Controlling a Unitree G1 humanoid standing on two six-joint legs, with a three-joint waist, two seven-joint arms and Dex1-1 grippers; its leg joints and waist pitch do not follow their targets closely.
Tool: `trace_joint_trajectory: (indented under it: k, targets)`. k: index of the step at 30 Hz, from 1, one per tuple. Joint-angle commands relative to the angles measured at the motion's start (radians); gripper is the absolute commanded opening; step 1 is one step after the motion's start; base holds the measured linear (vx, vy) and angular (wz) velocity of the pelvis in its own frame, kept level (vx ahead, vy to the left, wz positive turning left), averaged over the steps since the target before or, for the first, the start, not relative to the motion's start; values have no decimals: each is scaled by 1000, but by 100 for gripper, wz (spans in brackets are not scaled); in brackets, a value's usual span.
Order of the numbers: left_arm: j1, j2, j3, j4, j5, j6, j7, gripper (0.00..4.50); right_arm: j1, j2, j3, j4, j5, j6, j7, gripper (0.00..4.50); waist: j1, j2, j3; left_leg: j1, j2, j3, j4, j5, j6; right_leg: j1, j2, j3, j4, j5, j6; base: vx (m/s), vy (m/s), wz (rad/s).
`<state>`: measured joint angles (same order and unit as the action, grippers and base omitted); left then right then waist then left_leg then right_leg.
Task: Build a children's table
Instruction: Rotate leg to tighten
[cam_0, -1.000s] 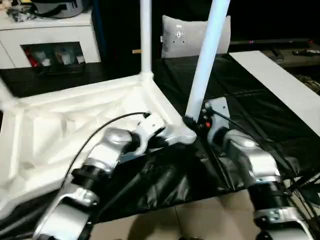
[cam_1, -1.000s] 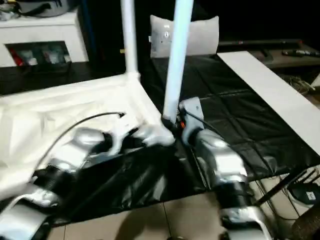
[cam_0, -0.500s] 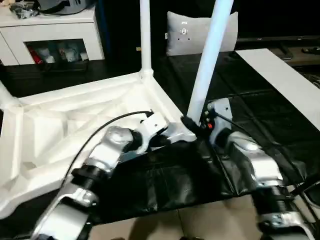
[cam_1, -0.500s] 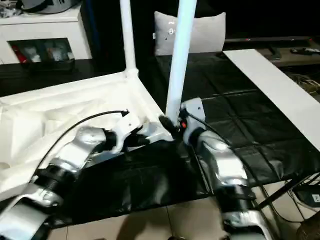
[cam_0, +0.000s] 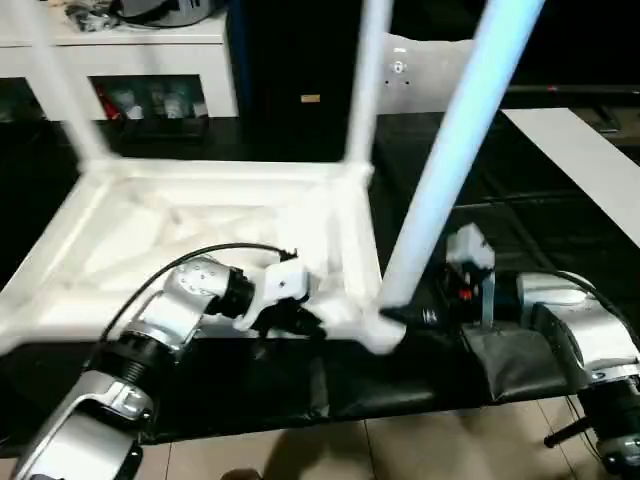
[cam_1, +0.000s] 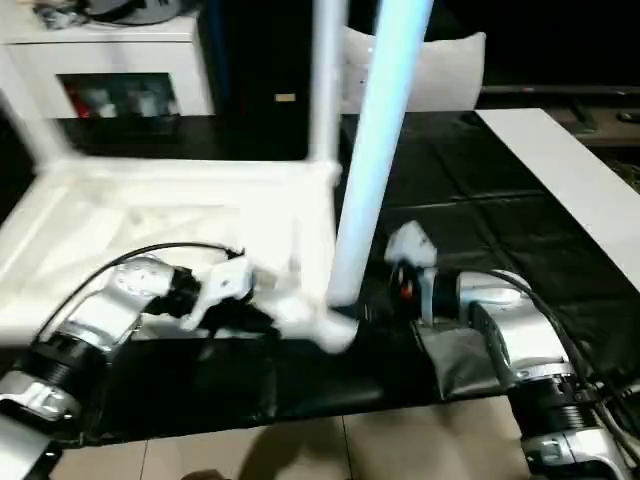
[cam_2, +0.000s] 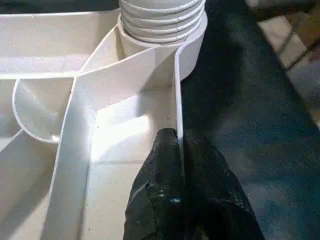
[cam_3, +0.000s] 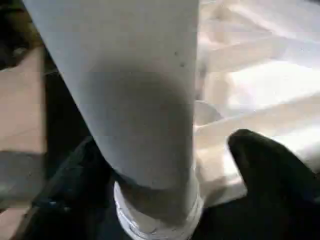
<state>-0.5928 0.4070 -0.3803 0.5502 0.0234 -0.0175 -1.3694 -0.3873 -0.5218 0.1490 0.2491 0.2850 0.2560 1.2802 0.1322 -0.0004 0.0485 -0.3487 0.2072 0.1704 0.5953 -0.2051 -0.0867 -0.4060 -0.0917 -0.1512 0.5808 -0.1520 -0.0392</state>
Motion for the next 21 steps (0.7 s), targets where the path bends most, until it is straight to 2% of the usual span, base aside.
trace_joint_trajectory:
  k: [1,4,5,8,9,11,12,14,15,18,21]
  targets:
    - [-17,2,-39,-21,-4,-35,-65,0,5,-17,20,-3,5,2,42,356,-2,-9,-70,1,35,-2,-65,-124,83,65,-73,67,-66,-321,-124,0,0,0]
    - [-20,15,-51,-32,-7,-42,-97,0,4,-15,35,9,2,10,75,328,2,-10,-71,2,35,-2,-64,-123,75,64,-73,68,-66,-326,-118,0,0,0]
    - [-23,15,-51,-31,-8,-48,-107,0,1,-16,40,18,6,9,85,322,3,-13,-71,2,36,-1,-64,-123,76,64,-73,67,-66,-327,-117,0,0,0]
    - [-34,14,-54,-20,-6,-61,-125,0,-8,-19,59,29,19,26,124,285,6,-12,-72,2,36,-2,-64,-116,72,64,-72,67,-65,-324,-118,0,0,0]
    - [-37,14,-54,-16,-6,-64,-128,0,-10,-18,61,30,20,28,129,285,7,-6,-73,3,36,-2,-64,-116,72,64,-72,67,-64,-320,-120,0,0,0]
    - [-42,13,-55,-6,-5,-70,-131,0,-12,-15,65,30,22,37,138,273,7,-10,-73,2,36,-2,-64,-115,72,64,-71,67,-63,-308,-123,0,0,0]
    - [-42,13,-55,-6,-5,-70,-131,0,-12,-15,65,30,22,37,138,249,8,-10,-73,1,36,-2,-63,-112,71,66,-72,67,-62,-303,-123,0,0,0]
    - [-46,13,-55,4,-6,-74,-130,0,-11,-11,66,28,25,47,145,241,8,-11,-73,0,35,-2,-63,-109,71,65,-71,66,-62,-305,-121,0,0,0]
    - [-46,13,-54,4,-7,-73,-130,0,-10,-11,66,26,27,50,147,236,9,-6,-73,1,35,-2,-63,-111,68,66,-73,66,-63,-312,-119,0,0,0]
    - [-43,9,-44,4,-17,-61,-128,0,-3,-4,61,16,46,73,148,221,8,-9,-73,2,34,-2,-64,-120,64,65,-72,65,-67,-332,-112,0,0,0]
    - [-36,-11,-14,-8,-34,0,-73,0,13,21,41,-24,81,124,108,214,8,-9,-71,2,35,-2,-65,-120,61,66,-71,66,-67,-339,-107,0,0,0]
